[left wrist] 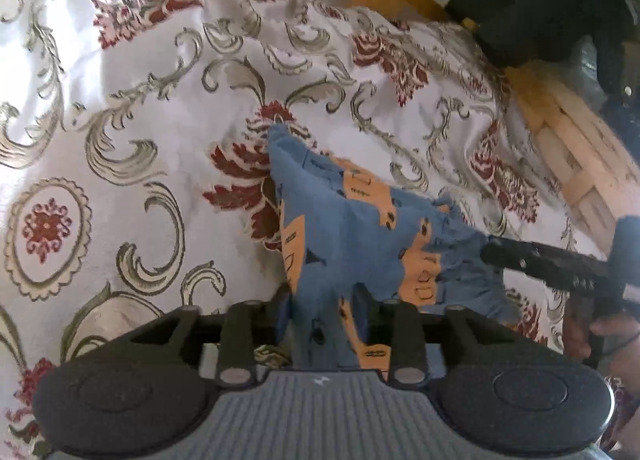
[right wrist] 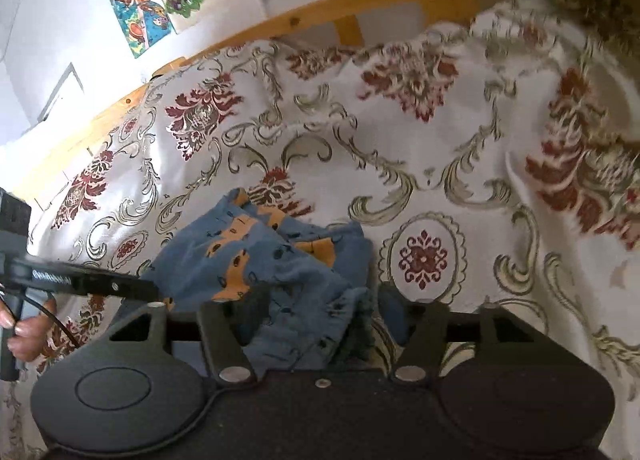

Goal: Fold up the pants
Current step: 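Open both grippers and pull them back from the folded pants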

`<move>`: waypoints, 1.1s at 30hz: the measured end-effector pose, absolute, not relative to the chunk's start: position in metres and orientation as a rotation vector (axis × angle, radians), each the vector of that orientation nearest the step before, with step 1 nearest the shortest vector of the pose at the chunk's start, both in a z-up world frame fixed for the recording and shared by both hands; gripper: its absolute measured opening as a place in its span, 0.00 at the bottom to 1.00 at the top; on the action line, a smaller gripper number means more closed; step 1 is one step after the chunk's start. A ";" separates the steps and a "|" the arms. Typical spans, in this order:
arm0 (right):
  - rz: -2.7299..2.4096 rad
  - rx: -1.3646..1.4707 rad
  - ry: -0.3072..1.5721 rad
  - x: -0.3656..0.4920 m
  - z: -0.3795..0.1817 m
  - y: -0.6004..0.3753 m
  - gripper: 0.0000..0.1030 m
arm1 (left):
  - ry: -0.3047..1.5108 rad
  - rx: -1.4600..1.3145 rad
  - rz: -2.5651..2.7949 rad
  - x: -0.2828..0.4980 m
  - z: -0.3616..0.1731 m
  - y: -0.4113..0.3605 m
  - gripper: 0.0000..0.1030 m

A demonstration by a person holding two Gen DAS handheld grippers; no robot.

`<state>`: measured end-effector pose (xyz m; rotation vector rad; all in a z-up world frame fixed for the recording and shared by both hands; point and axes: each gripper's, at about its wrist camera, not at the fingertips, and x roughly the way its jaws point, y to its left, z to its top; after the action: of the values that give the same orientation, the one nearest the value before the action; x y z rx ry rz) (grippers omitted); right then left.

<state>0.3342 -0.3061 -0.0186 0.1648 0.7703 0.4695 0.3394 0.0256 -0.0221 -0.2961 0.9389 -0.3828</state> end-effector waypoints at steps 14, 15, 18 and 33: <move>0.316 0.167 0.558 0.217 0.042 -0.293 0.98 | 0.673 -0.127 -0.227 0.242 0.054 -0.002 0.99; 0.298 0.168 0.547 0.207 0.045 -0.292 0.98 | 0.657 -0.118 -0.212 0.231 0.056 -0.005 1.00; 0.246 0.166 0.521 0.178 0.051 -0.288 0.99 | 0.624 -0.097 -0.190 0.200 0.057 -0.012 1.00; 0.156 0.085 0.541 0.085 0.035 -0.260 0.99 | 0.682 -0.112 -0.091 0.121 0.031 -0.012 1.00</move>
<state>0.0850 -0.2601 0.0348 0.0849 0.5410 0.1555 0.1213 -0.0124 0.0306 -0.1117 0.6819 -0.0913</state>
